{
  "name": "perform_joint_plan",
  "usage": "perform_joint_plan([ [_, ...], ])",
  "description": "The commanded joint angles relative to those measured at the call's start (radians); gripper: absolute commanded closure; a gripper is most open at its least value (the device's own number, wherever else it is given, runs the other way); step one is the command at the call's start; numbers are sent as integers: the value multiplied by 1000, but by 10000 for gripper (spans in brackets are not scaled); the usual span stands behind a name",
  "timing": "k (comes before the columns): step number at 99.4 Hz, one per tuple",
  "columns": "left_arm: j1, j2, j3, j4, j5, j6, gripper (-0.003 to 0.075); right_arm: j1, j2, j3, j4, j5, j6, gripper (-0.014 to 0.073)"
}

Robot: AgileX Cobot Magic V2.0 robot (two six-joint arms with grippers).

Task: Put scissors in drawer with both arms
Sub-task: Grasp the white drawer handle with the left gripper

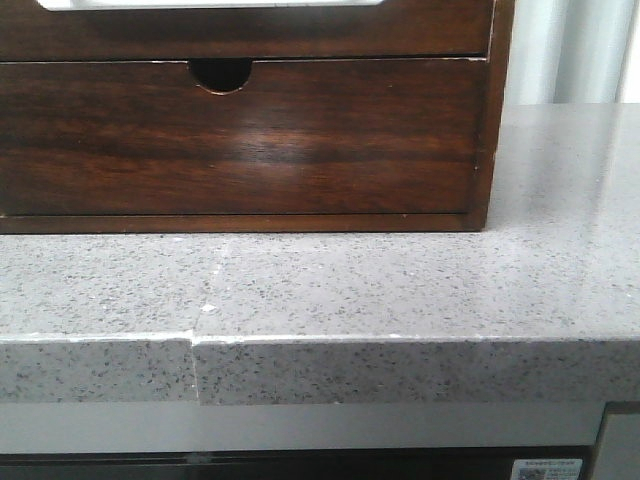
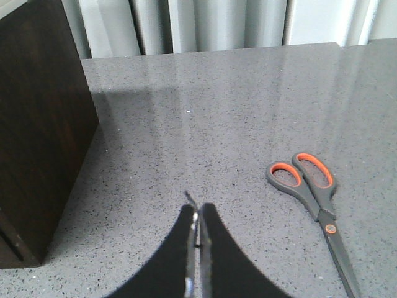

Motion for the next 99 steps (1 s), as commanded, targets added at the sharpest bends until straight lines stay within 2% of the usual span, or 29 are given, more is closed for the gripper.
perform_joint_plan([
  [1,5,16,-31,-11,-74,-1,741,-6,12,-38,6,-90,-5,662],
  [17,5,16,-31,19,-74,-1,738,-6,12,-38,6,-92,-5,661],
  [24,5,16,-31,30,-74,-1,692,-6,14,-34,-5,-94,-5,628],
  [29,5,16,-31,32,-74,-1,614,-6,16,-34,-13,-96,-5,568],
  [34,5,16,-31,34,-72,-1,506,-6,21,-34,-40,-96,-5,473],
  [44,5,16,-31,40,-72,-1,255,-6,30,-34,-73,-96,-5,235],
  [51,5,16,-31,40,-72,-1,169,-6,30,-34,-77,-93,-5,124],
  [58,5,16,-31,40,-72,-1,167,-6,30,-34,-77,-97,-5,81],
  [82,5,16,-31,17,-73,-1,221,-6,30,-34,-77,-97,-5,78],
  [89,5,16,-31,-53,-86,-1,239,-6,30,-34,-77,-97,-5,78],
  [99,5,17,-26,-274,-93,-1,255,-6,30,-34,-74,-97,-5,78],
])
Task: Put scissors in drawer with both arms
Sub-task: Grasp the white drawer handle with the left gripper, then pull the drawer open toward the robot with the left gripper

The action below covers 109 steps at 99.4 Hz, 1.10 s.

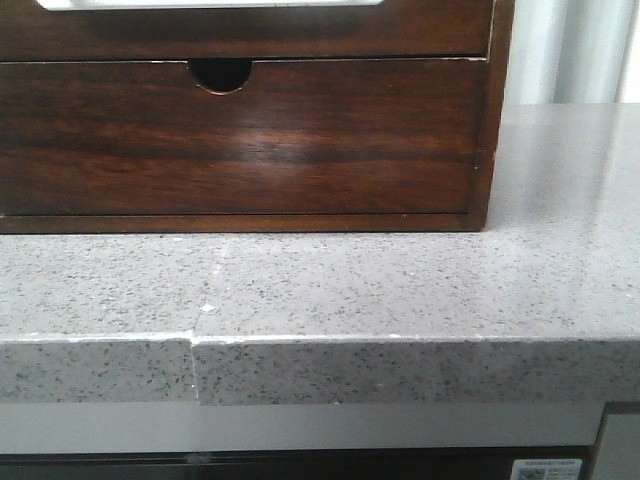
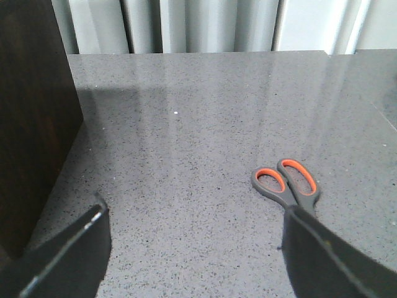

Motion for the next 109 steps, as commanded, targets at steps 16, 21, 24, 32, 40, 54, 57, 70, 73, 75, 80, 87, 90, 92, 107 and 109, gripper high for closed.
perform_joint_plan([
  [16,5,31,30,-454,-158,-2,271,-6,13,-34,-14,-78,-5,78],
  [21,5,49,40,-486,-149,-2,271,-6,13,-34,-14,-78,-5,78],
  [24,5,61,41,-499,-139,-2,271,-6,13,-34,-14,-78,-5,78],
  [32,5,108,42,-542,-118,6,268,-6,13,-34,-14,-78,-5,78],
  [40,5,156,42,-635,-97,86,268,-6,13,-34,-14,-78,-5,78],
  [54,5,251,42,-927,-19,315,268,-6,13,-34,-14,-78,-5,78],
  [57,5,271,42,-990,-3,375,268,-6,13,-34,-14,-78,-5,78],
  [70,5,364,42,-1262,65,578,268,-6,13,-34,-14,-78,-5,78],
  [73,5,383,42,-1307,79,628,268,-6,13,-34,-14,-78,-5,78],
  [75,5,398,42,-1339,90,646,268,-6,13,-34,-14,-78,-5,78],
  [80,5,431,42,-1408,116,714,268,-6,13,-34,-14,-78,-5,78],
  [87,5,480,42,-1500,156,801,268,-6,13,-34,-14,-78,-5,78],
  [90,5,500,42,-1534,176,831,268,-6,13,-34,-14,-78,-5,78],
  [92,5,516,42,-1561,193,854,268,-6,13,-34,-14,-80,-5,78],
  [107,5,631,34,-1706,353,994,268,-6,13,-34,-14,-80,-5,78],
  [109,5,641,27,-1706,367,998,268,-6,13,-34,-14,-80,-5,78],
])
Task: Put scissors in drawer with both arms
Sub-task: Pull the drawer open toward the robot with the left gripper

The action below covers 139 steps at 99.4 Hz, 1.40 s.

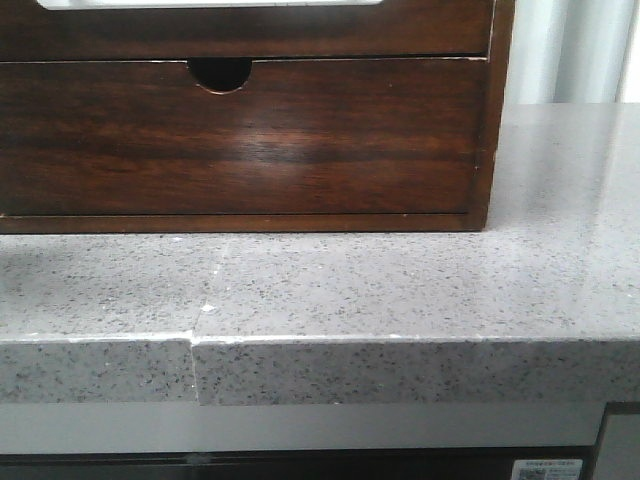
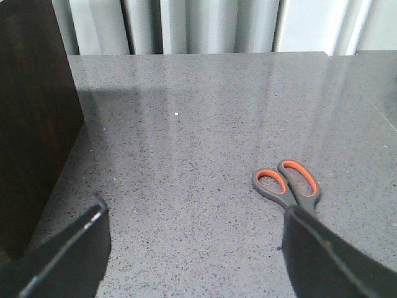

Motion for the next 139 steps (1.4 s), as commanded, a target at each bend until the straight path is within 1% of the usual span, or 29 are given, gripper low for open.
perform_joint_plan([
  [1,5,53,-43,-124,128,67,268,-6,13,-34,-14,-78,-5,78],
  [24,5,179,-120,-126,247,83,268,-6,13,-34,-14,-78,-5,78],
  [43,5,231,-167,-126,276,83,276,-6,13,-34,-14,-78,-5,78],
  [62,5,257,-188,-126,317,83,312,-6,13,-34,-14,-78,-5,78],
  [76,5,257,-188,-126,315,83,377,-6,13,-34,-14,-78,-5,78],
  [95,5,257,-188,-126,314,83,514,-6,13,-34,-14,-78,-5,78],
  [109,5,257,-188,-97,314,83,582,-6,13,-34,-14,-78,-5,78],
  [123,5,257,-188,-50,342,83,627,-6,13,-34,-14,-78,-5,78],
  [139,5,249,-186,-19,405,83,658,-6,13,-34,-14,-78,-5,78],
])
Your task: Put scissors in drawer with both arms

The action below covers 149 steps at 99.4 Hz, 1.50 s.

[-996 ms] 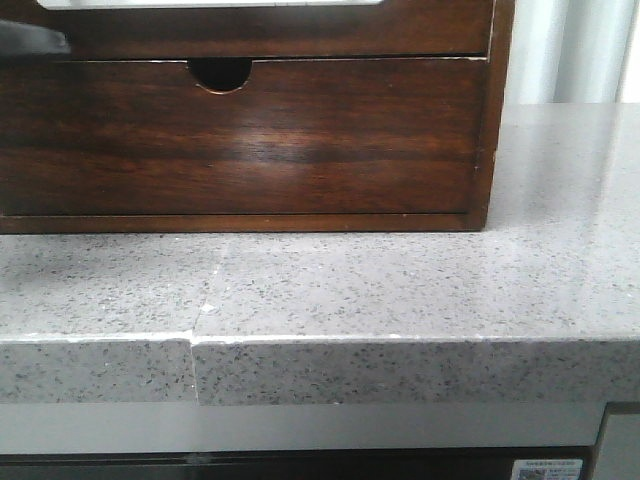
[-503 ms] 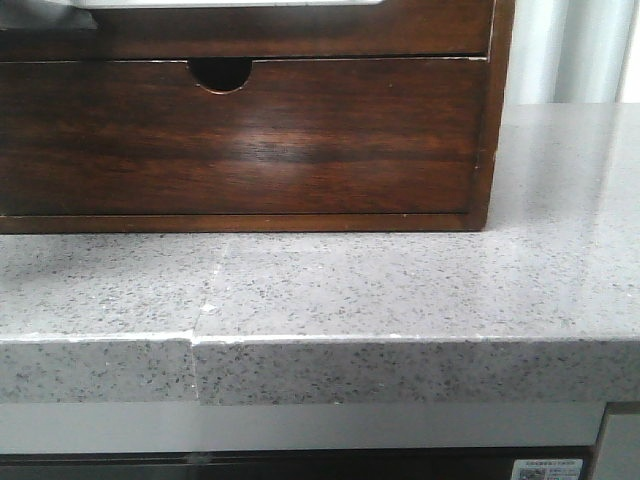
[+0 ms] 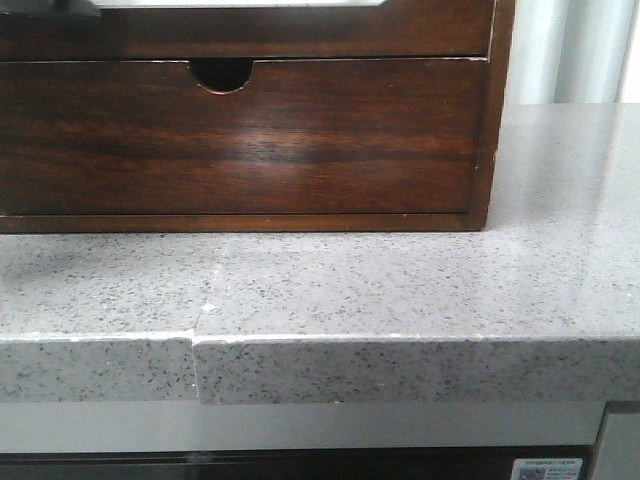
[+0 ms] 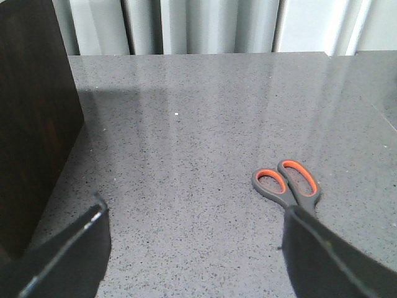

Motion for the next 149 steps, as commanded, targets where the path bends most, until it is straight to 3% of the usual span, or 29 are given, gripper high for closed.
perform_joint_plan([
  [1,4,-30,-29,0,107,66,661,-6,13,-34,-14,-78,-5,78],
  [27,4,-122,69,22,114,73,681,-6,13,-34,-14,-78,-5,78],
  [71,4,-453,228,152,101,70,681,-6,13,-34,-14,-78,-5,78],
  [114,4,-530,235,316,30,-80,673,-6,13,-34,-14,-78,-5,78],
  [128,4,-530,235,321,27,-88,612,-6,13,-34,-14,-78,-5,78],
  [149,4,-530,235,328,35,-88,406,-6,13,-34,-14,-78,-5,78],
])
